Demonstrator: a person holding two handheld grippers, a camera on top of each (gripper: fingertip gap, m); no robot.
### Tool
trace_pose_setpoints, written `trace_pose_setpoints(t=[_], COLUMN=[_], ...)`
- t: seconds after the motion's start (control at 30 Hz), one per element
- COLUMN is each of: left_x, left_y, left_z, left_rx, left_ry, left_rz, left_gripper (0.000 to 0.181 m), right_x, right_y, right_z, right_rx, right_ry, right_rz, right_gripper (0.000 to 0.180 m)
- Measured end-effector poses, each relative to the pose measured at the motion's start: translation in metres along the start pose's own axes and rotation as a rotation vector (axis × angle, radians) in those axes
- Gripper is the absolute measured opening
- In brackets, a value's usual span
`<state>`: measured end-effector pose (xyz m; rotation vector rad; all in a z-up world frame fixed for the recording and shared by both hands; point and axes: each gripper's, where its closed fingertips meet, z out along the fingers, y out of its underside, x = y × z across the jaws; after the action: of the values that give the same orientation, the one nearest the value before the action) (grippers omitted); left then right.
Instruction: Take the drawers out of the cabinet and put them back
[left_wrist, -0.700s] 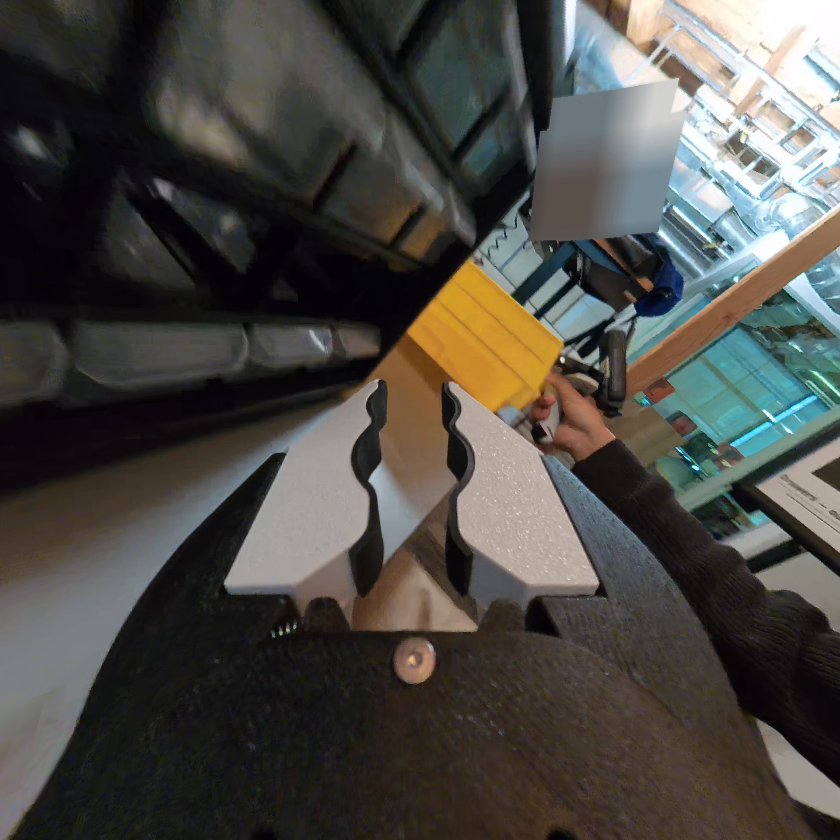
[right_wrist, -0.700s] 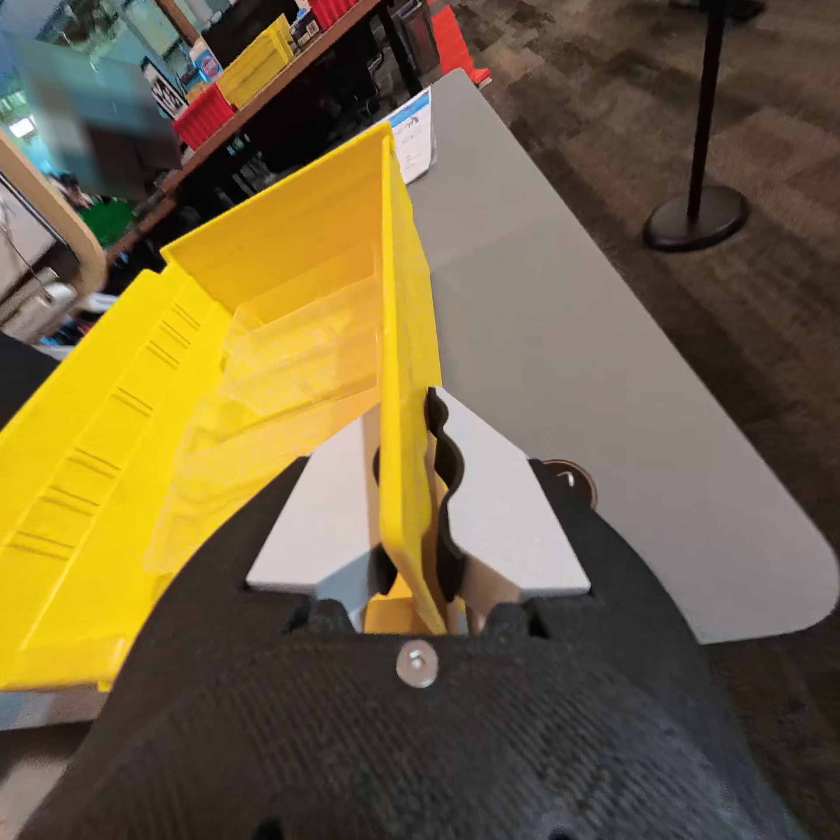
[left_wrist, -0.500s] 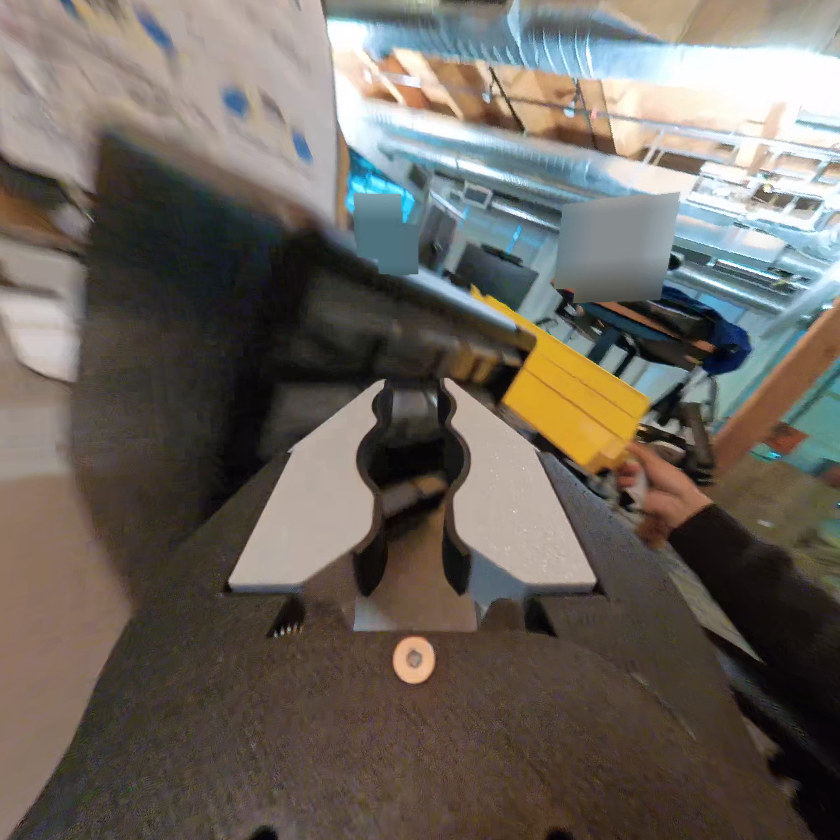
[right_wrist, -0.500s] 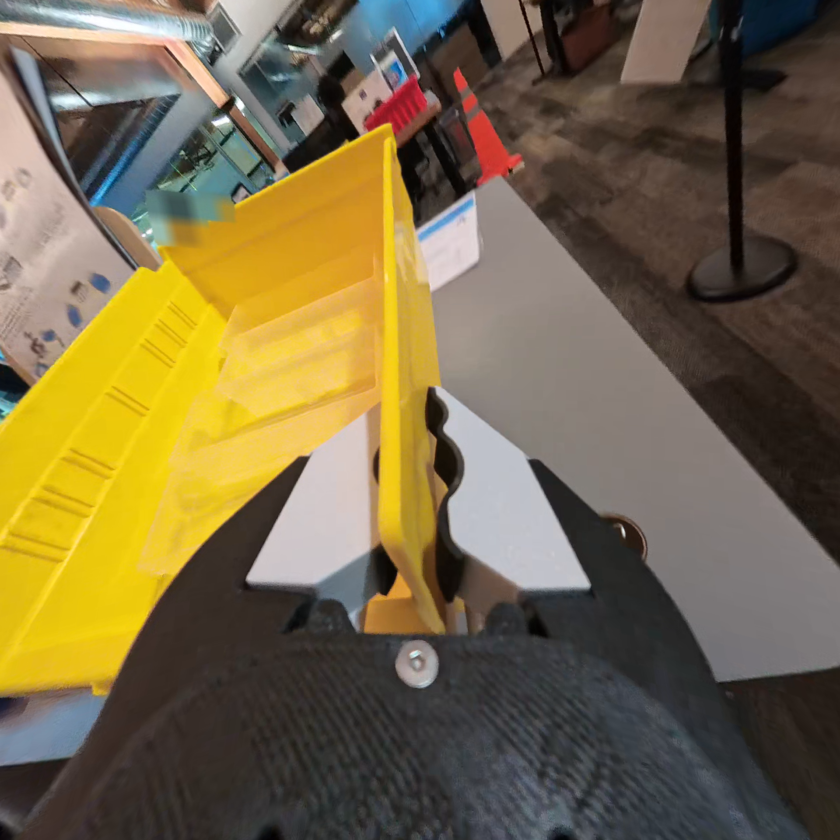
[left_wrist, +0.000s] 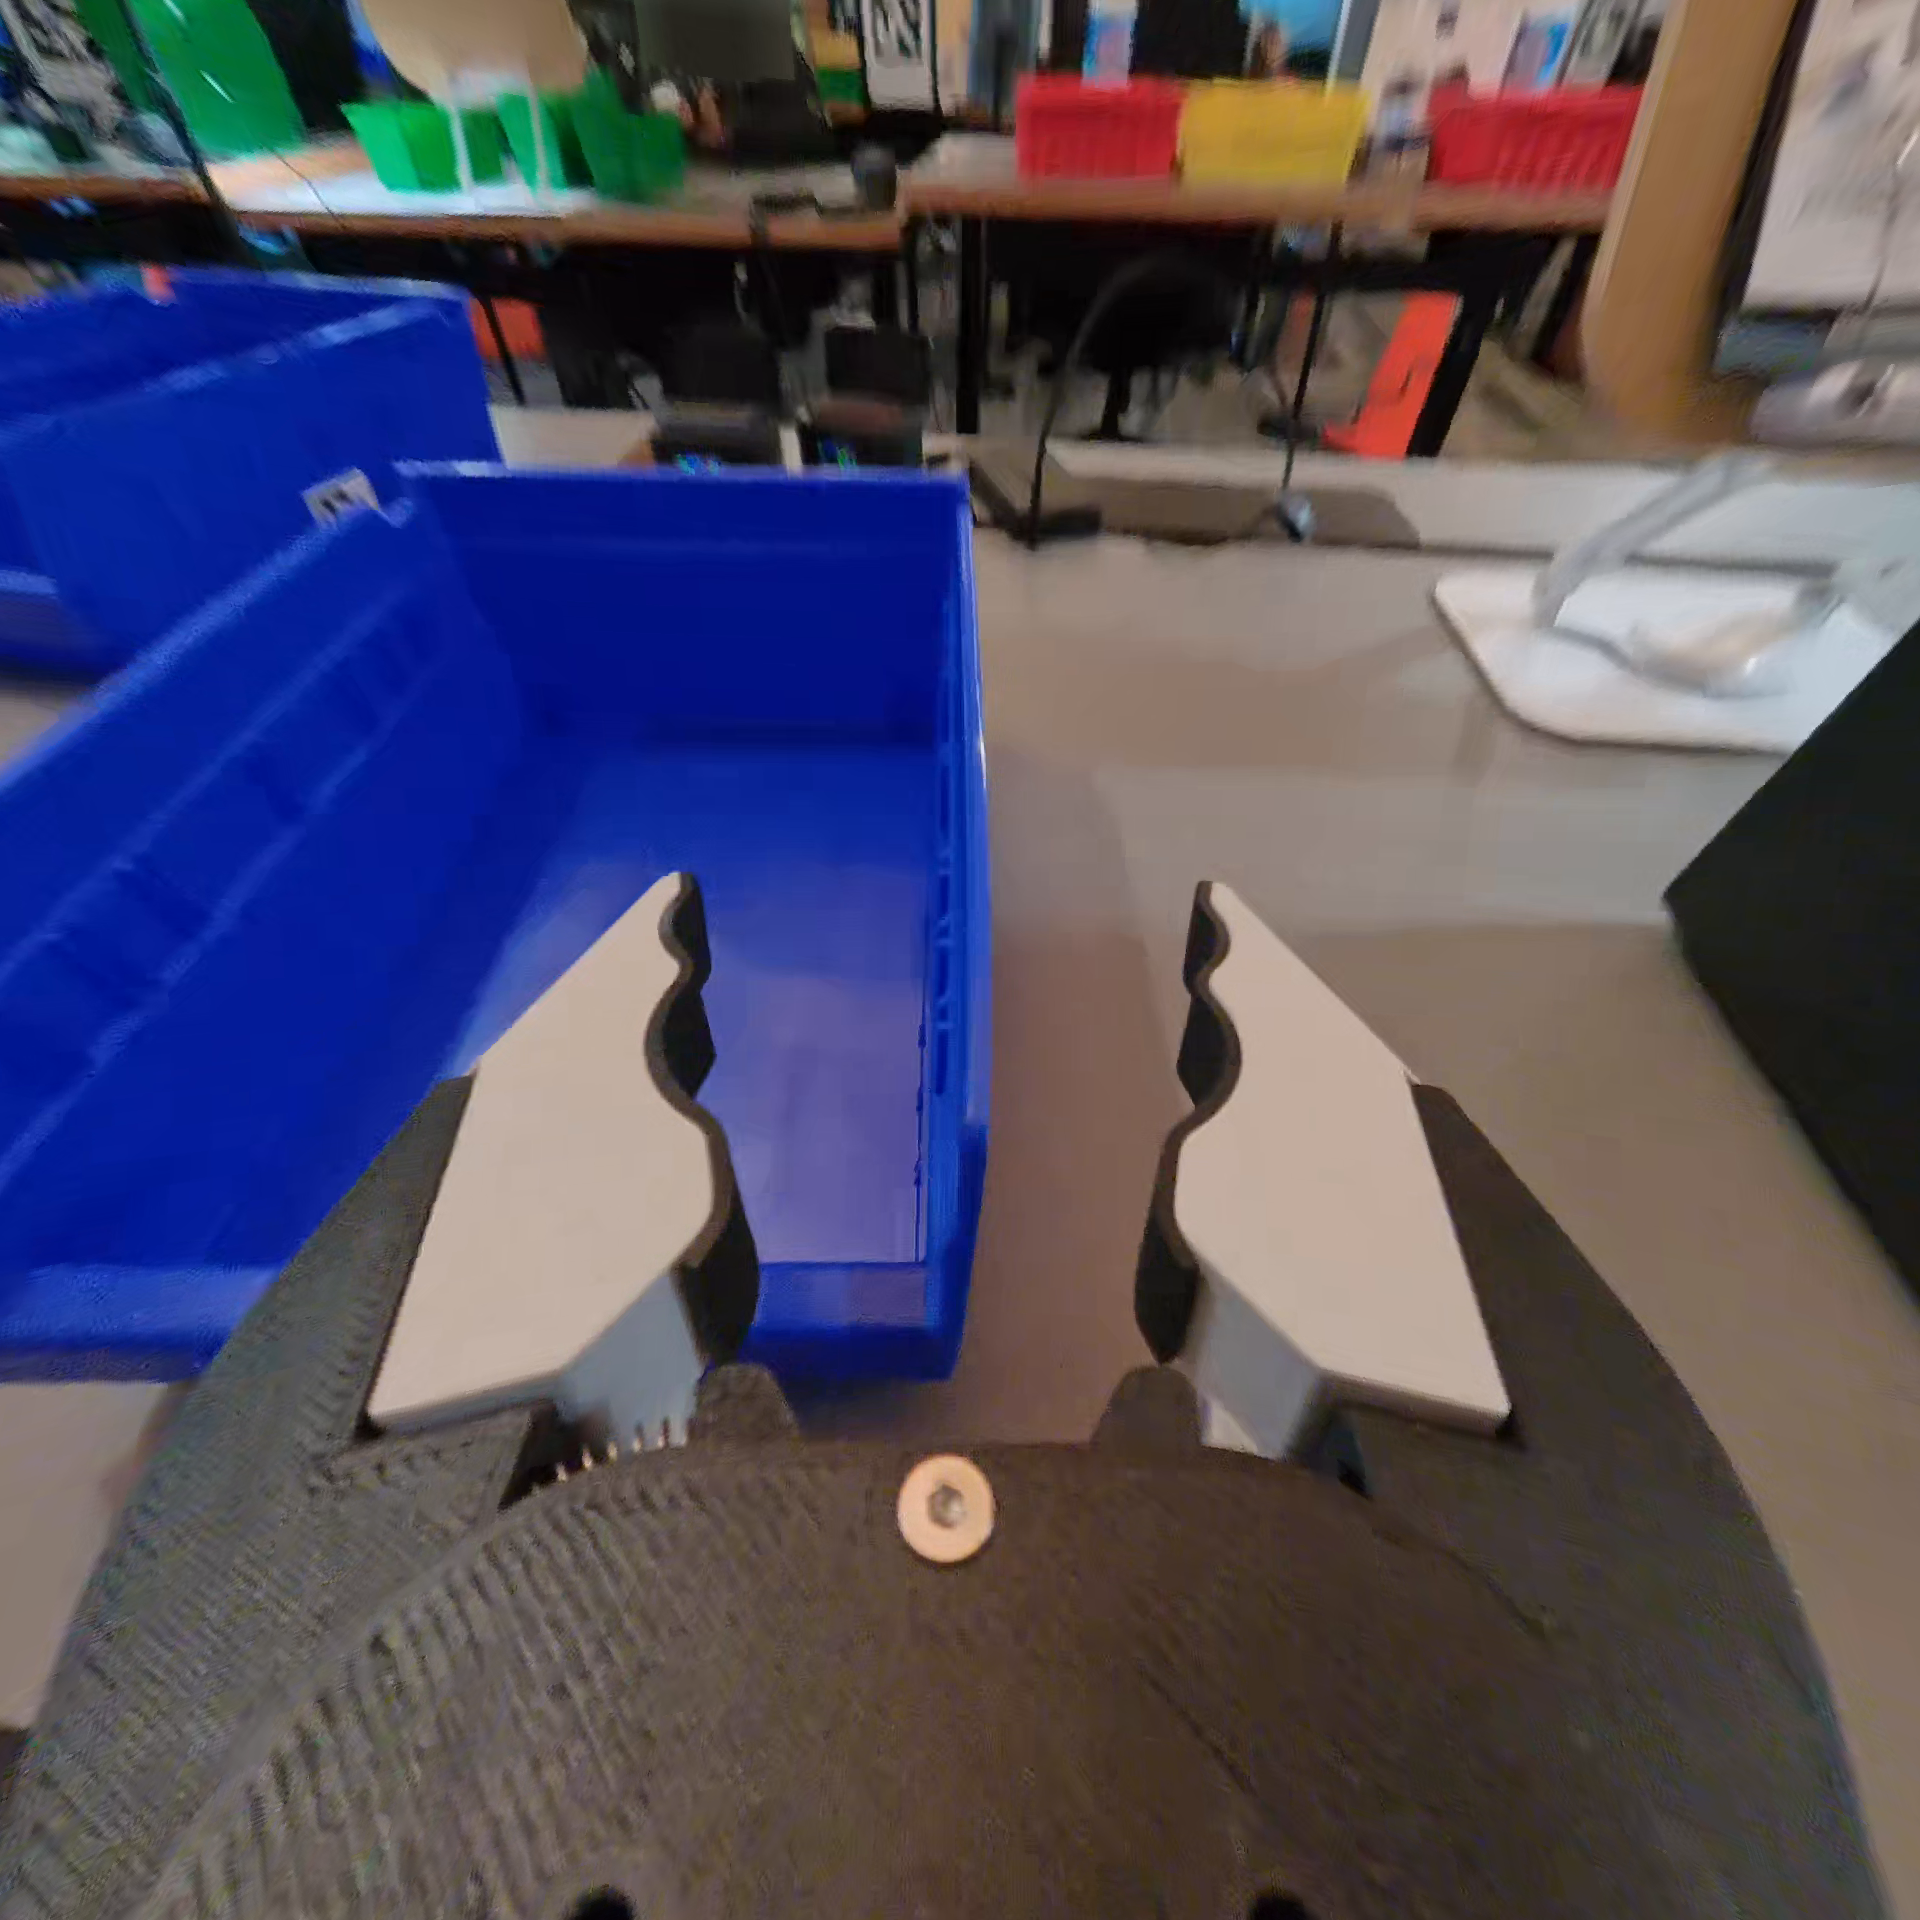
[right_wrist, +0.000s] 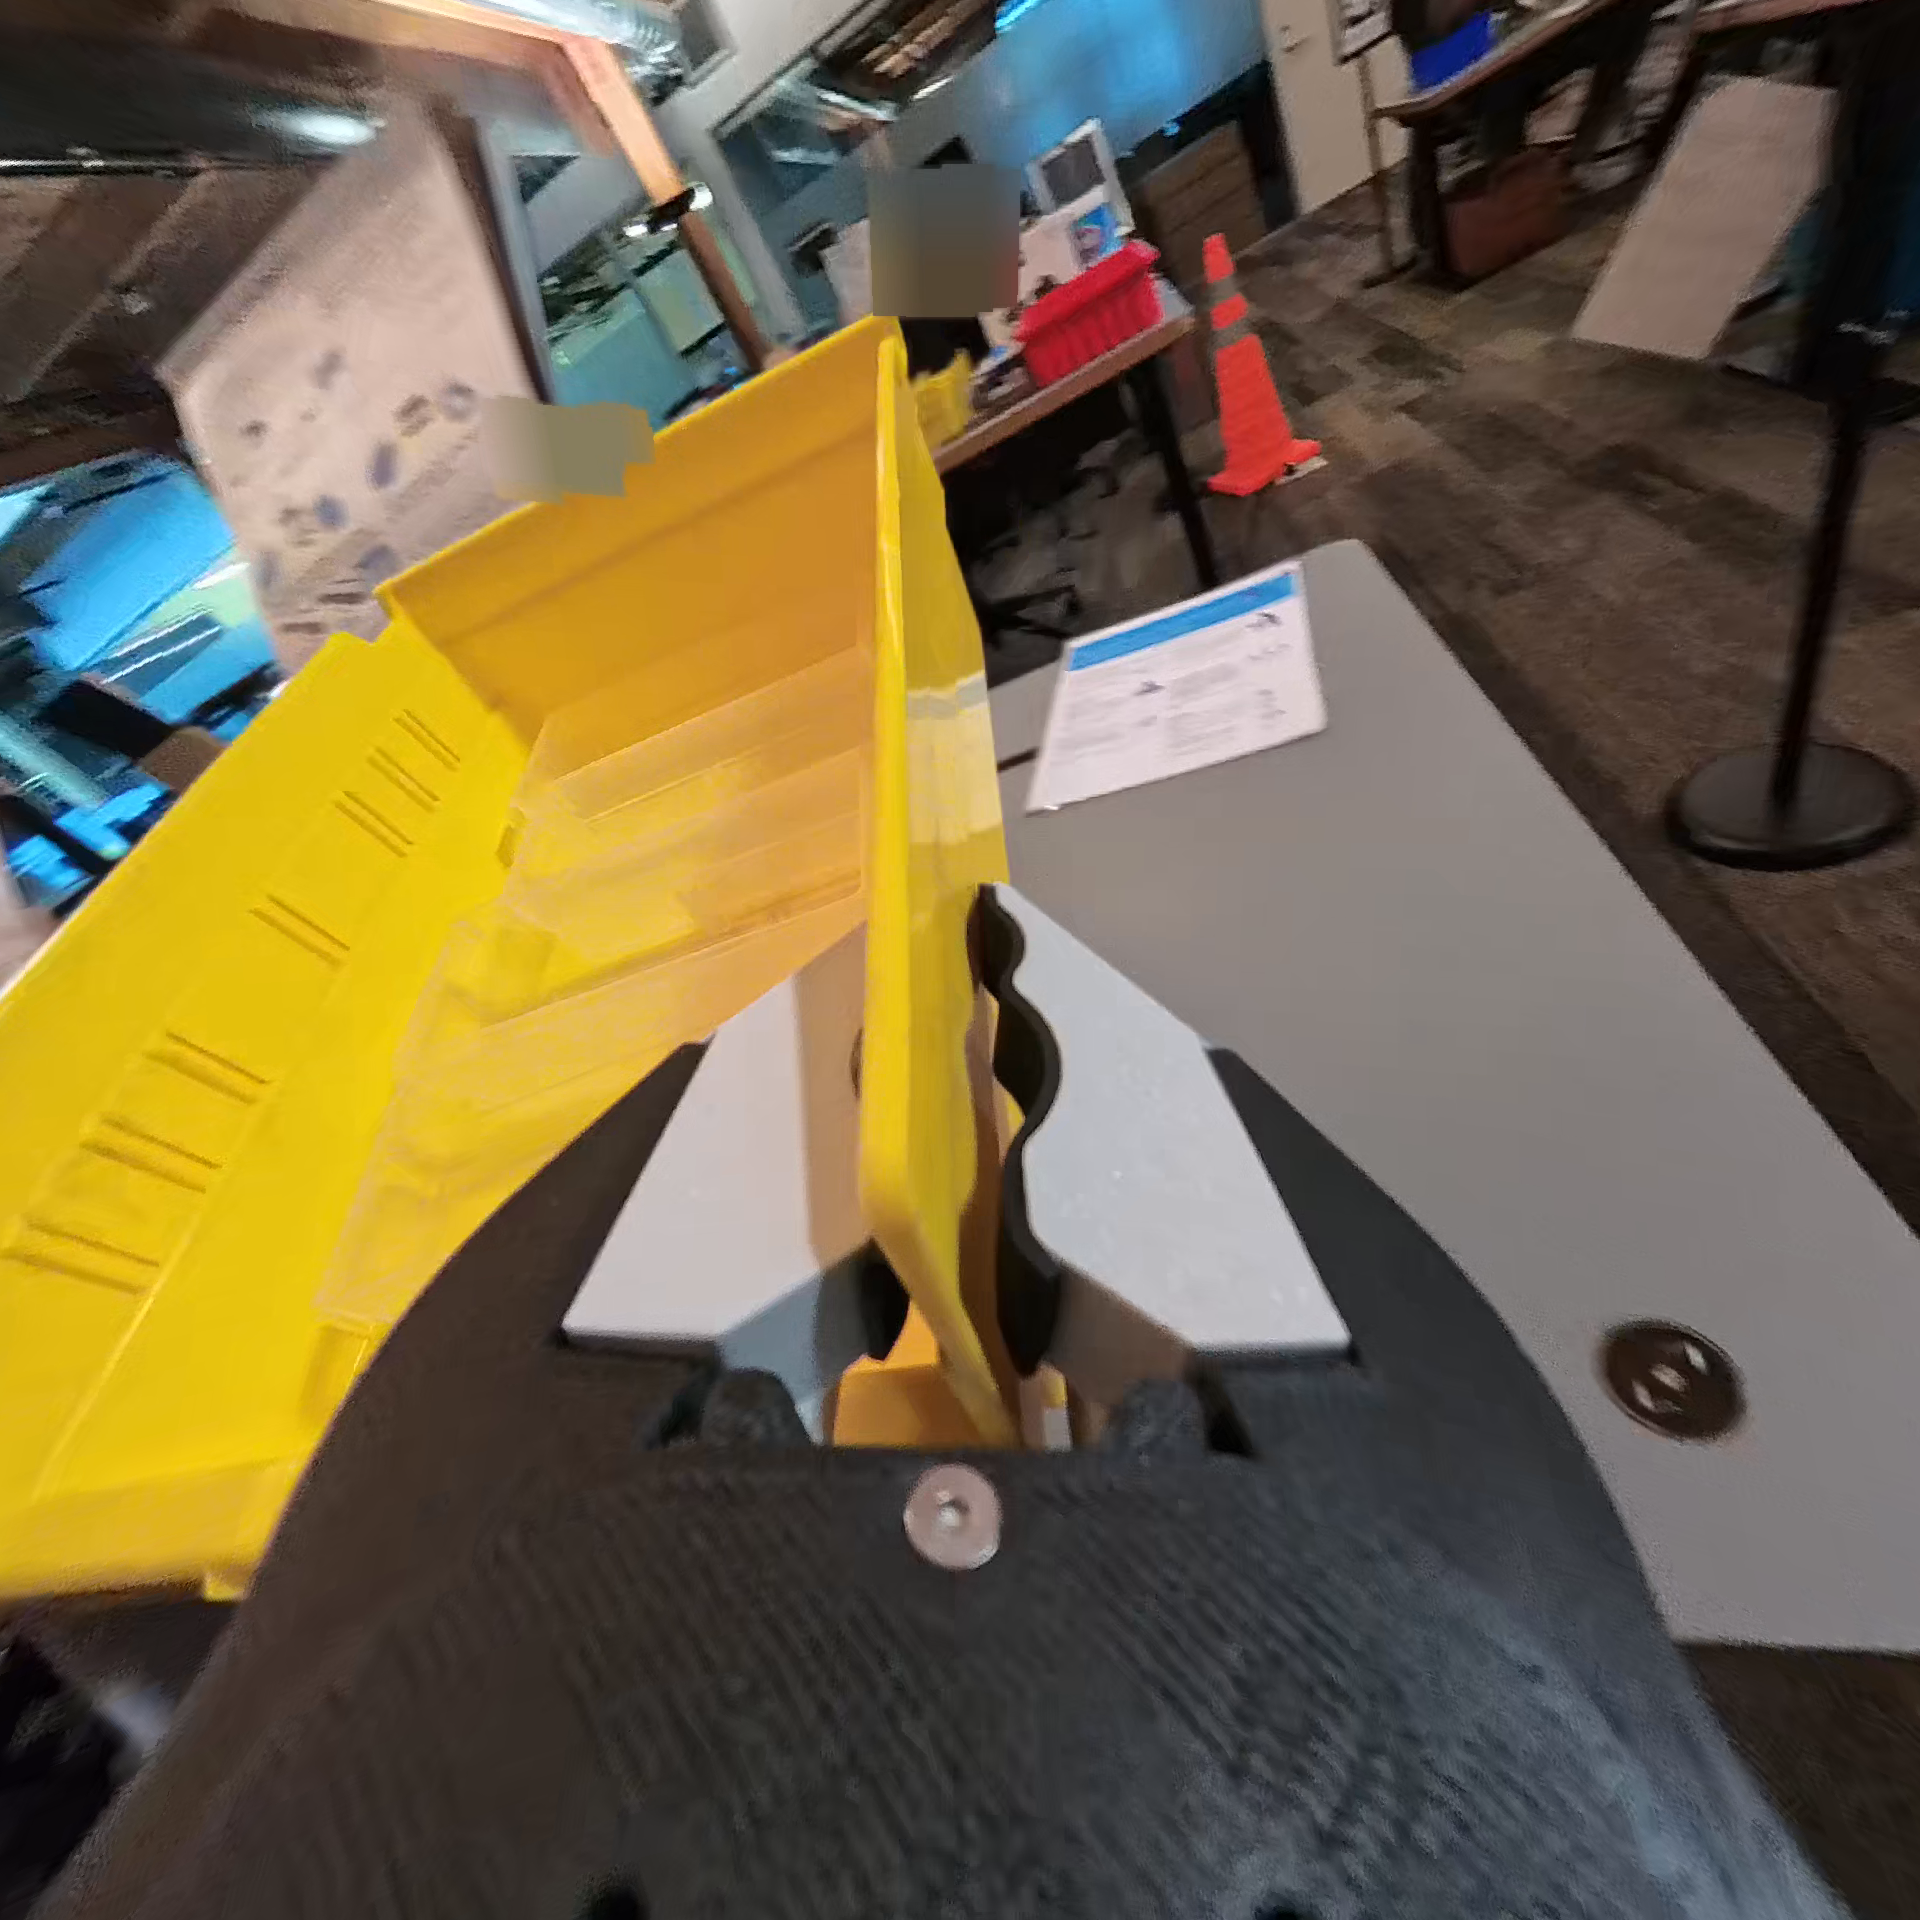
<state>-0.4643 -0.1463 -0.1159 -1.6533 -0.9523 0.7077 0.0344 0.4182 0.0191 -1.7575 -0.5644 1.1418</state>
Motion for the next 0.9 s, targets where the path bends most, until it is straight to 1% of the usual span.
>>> trace_pose_setpoints(t=[0.03, 0.07, 0.1, 0.13, 0.17, 0.2, 0.27, 0.33, 0.47, 0.53, 0.6, 0.7, 0.8, 0.9], left_x=[0.0, -0.001, -0.001, -0.003, -0.004, -0.003, -0.004, -0.012, -0.043, -0.065, -0.087, -0.117, -0.136, -0.152], left_y=[0.01, 0.02, 0.029, 0.034, 0.034, 0.031, 0.025, 0.004, -0.043, -0.065, -0.092, -0.131, -0.145, -0.142], left_z=[0.01, 0.019, 0.026, 0.031, 0.032, 0.032, 0.029, 0.016, -0.021, -0.043, -0.071, -0.123, -0.161, -0.179], left_rx=[-0.036, -0.076, -0.124, -0.145, -0.146, -0.141, -0.144, -0.093, 0.026, 0.072, 0.123, 0.195, 0.19, 0.151], left_ry=[-0.002, -0.014, -0.015, -0.028, -0.044, -0.04, -0.025, -0.033, -0.102, -0.153, -0.2, -0.239, -0.287, -0.316], left_rz=[0.023, 0.054, 0.082, 0.108, 0.148, 0.178, 0.145, 0.117, 0.052, 0.077, 0.061, 0.015, 0.043, 0.046], left_gripper=[0.088, 0.078, 0.063, 0.052, 0.013, 0.002, 0.003, 0.005, 0.004, 0.005, 0.004, 0.003, 0.004, 0.004], right_x=[-0.015, -0.031, -0.048, -0.064, -0.081, -0.098, -0.135, -0.177, -0.277, -0.332, -0.389, -0.474, -0.545, -0.587], right_y=[-0.006, -0.013, -0.019, -0.024, -0.029, -0.032, -0.033, -0.027, 0.005, 0.031, 0.06, 0.107, 0.154, 0.21], right_z=[0.001, 0.002, 0.005, 0.008, 0.011, 0.016, 0.025, 0.034, 0.057, 0.075, 0.096, 0.13, 0.162, 0.194], right_rx=[-0.009, -0.024, -0.042, -0.061, -0.08, -0.1, -0.138, -0.176, -0.234, -0.265, -0.3, -0.321, -0.293, -0.286], right_ry=[-0.038, -0.078, -0.116, -0.152, -0.185, -0.215, -0.269, -0.326, -0.466, -0.545, -0.608, -0.626, -0.614, -0.567], right_rz=[-0.006, -0.01, -0.013, -0.017, -0.024, -0.035, -0.073, -0.128, -0.208, -0.2, -0.152, -0.07, -0.059, -0.065], right_gripper=[0.005, 0.005, 0.005, 0.005, 0.005, 0.005, 0.005, 0.006, 0.006, 0.006, 0.006, 0.006, 0.006, 0.006])
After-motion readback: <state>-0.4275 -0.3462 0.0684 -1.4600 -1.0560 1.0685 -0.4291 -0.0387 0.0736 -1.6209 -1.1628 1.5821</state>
